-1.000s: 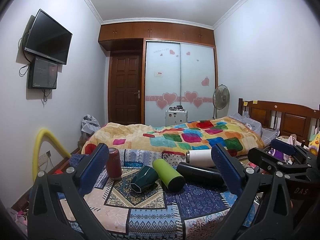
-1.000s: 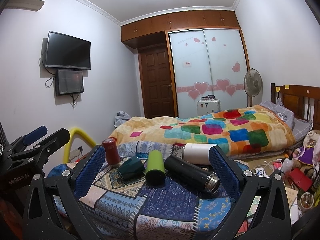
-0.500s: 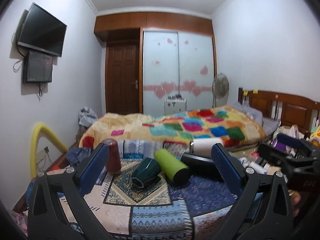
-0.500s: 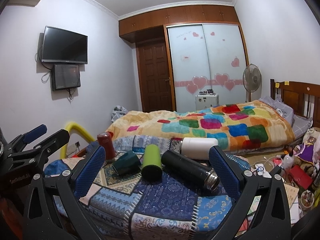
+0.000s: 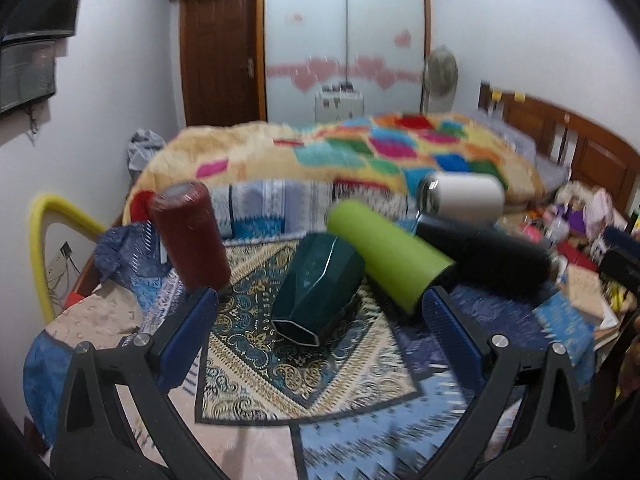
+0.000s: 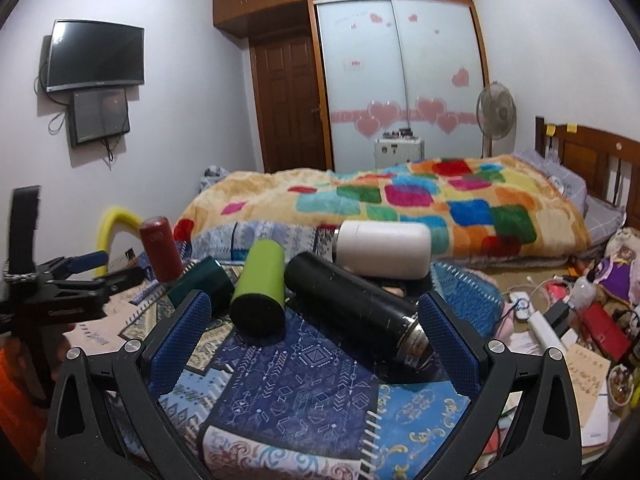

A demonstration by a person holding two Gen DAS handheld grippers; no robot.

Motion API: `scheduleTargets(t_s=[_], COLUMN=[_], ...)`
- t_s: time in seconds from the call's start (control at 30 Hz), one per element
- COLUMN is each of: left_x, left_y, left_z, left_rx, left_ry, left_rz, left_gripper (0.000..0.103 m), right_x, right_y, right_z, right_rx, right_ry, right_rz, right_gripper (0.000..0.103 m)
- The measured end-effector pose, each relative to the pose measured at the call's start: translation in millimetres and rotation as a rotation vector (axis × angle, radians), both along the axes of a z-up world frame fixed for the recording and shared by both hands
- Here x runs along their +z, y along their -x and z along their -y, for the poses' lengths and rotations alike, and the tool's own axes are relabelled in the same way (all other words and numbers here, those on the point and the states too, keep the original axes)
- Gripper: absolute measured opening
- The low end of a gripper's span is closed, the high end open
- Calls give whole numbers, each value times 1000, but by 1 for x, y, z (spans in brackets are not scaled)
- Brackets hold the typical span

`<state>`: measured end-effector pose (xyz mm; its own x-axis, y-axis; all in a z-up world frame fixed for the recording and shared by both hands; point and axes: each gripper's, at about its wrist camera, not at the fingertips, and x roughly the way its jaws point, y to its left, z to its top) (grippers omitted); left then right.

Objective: Flip cup upright
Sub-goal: 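Move the left tool down to the dark green mug lying on its side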

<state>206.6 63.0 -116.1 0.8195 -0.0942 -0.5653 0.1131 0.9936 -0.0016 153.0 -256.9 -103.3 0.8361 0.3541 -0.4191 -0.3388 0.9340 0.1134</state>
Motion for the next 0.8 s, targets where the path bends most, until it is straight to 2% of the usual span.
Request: scheduleTargets(t_s=[0.2, 0.27, 0.4, 0.5, 0.7, 0.8], left_x=[-36, -45, -58, -66, -70, -73], left_y=[-47, -61, -81, -95, -106, -107], left_z=[0, 0, 0, 1, 7, 9], left_rx=[-30, -42, -69, -105, -131, -116], left_ry=[-53, -69, -59, -34, -48, -73], left_rz=[-112, -140, -194, -249, -284, -296], left_gripper=[103, 99, 96, 90, 86, 79], right_x=[-10, -12, -18, -22, -24, -24], right_y=[-14, -16, -20, -22, -27, -28], right_z=[-10, -13, -19, -23, -25, -24], right_rx=[5, 11, 22, 28, 34, 37], right_ry=[21, 24, 30, 36, 32, 24], right_rz=[-29, -34, -46, -51, -59, -63], right_gripper=[103, 103, 103, 103, 103, 103])
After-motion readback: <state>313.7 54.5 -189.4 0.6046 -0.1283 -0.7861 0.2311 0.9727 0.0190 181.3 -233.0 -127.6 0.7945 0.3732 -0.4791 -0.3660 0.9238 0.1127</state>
